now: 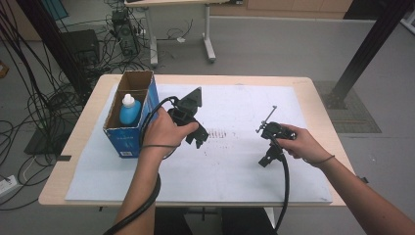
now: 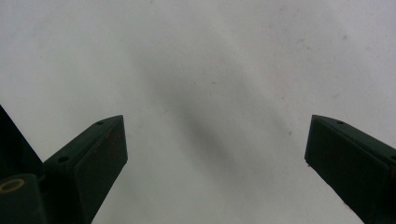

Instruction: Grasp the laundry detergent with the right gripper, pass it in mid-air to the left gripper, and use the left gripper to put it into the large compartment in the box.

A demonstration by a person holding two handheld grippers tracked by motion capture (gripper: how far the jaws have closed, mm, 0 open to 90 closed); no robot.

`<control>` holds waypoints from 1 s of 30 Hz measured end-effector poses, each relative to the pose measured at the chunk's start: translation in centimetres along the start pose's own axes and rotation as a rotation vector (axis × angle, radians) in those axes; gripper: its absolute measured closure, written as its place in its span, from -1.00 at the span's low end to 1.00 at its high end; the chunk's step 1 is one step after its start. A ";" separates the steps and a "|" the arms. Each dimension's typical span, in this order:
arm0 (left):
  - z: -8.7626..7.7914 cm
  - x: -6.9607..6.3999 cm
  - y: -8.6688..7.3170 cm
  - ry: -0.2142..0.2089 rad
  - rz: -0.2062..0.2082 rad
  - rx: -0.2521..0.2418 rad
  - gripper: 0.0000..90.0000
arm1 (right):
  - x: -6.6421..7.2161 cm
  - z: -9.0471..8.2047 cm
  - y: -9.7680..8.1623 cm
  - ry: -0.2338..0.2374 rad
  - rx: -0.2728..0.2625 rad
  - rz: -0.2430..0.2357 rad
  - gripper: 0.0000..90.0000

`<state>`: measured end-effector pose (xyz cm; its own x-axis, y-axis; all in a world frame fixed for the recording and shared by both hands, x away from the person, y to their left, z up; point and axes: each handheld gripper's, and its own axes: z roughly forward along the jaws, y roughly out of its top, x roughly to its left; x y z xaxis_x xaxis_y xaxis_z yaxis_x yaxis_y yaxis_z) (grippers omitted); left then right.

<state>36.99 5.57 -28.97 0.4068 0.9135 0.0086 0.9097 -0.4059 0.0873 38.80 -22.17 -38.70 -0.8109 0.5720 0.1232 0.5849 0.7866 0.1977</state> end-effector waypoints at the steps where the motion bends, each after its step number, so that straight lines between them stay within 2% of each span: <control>1: 0.3 -0.1 0.0 -0.004 0.000 0.003 -0.78 | 0.0 0.0 0.1 0.002 -0.002 0.004 -0.87; 7: 1.9 -0.6 -0.1 -0.032 -0.008 -0.004 -0.78 | -0.2 -0.1 0.4 0.001 -0.003 0.002 -0.87; 16: 4.5 -1.2 -0.4 -0.073 -0.009 0.021 -0.78 | -0.3 -0.1 0.8 0.000 0.013 0.004 -0.87; 22: 5.3 -1.4 -0.6 -0.082 -0.014 0.030 -0.78 | -0.4 0.0 0.8 0.003 0.011 0.012 -0.87; 30: 5.5 -1.5 -0.6 -0.096 -0.012 0.029 -0.78 | -0.2 0.0 0.9 -0.002 0.013 0.007 -0.87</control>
<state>36.27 4.35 -34.50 0.4005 0.9120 -0.0880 0.9161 -0.3967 0.0580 39.52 -21.59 -38.53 -0.8068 0.5780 0.1225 0.5907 0.7856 0.1842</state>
